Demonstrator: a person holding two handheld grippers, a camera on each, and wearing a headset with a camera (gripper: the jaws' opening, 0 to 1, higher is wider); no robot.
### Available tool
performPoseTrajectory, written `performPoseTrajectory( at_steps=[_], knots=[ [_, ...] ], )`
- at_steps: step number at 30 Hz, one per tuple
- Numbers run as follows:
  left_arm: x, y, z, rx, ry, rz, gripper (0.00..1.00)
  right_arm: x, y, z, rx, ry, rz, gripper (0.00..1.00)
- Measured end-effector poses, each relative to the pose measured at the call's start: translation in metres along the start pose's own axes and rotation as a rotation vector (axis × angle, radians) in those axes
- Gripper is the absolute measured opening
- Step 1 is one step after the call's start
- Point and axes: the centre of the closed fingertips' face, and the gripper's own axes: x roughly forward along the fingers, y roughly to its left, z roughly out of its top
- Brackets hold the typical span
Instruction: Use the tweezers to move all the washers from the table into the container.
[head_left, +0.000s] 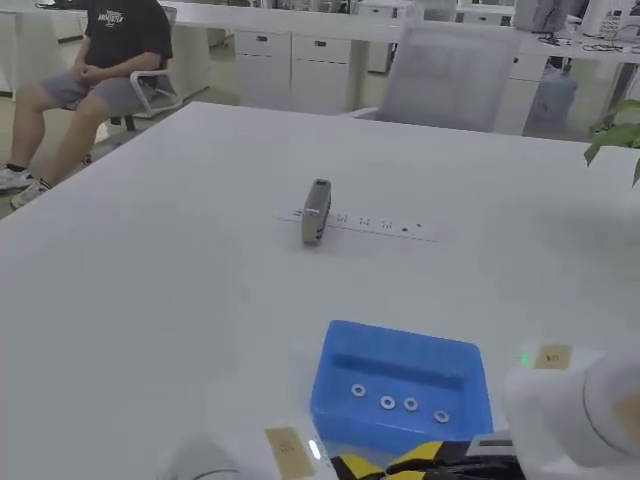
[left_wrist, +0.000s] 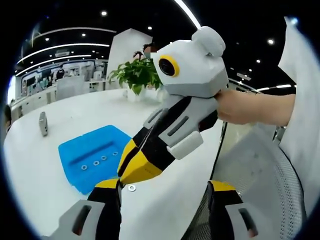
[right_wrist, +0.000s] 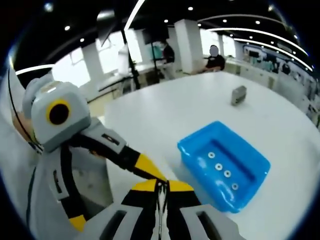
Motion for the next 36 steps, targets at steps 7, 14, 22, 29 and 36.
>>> performPoseTrajectory(
  at_steps=[7, 14, 22, 29, 36],
  knots=[
    [-0.001, 0.002, -0.005, -0.026, 0.019, -0.013, 0.72, 0.005, 0.004, 0.005, -0.035, -0.044, -0.004, 0.02],
    [0.0, -0.006, -0.001, -0.082, -0.008, -0.057, 0.72, 0.004, 0.008, 0.015, 0.026, -0.161, 0.022, 0.02],
    [-0.008, 0.002, -0.006, -0.115, 0.011, -0.038, 0.63, 0.002, 0.004, 0.011, -0.175, -0.179, -0.035, 0.02],
    [-0.039, 0.021, 0.007, -0.134, -0.035, -0.016, 0.49, 0.003, 0.013, -0.029, -0.317, -0.082, 0.031, 0.02],
    [-0.043, 0.002, 0.021, 0.064, -0.004, -0.173, 0.2, 0.002, 0.04, -0.037, -0.368, -0.115, 0.173, 0.03]
  ],
)
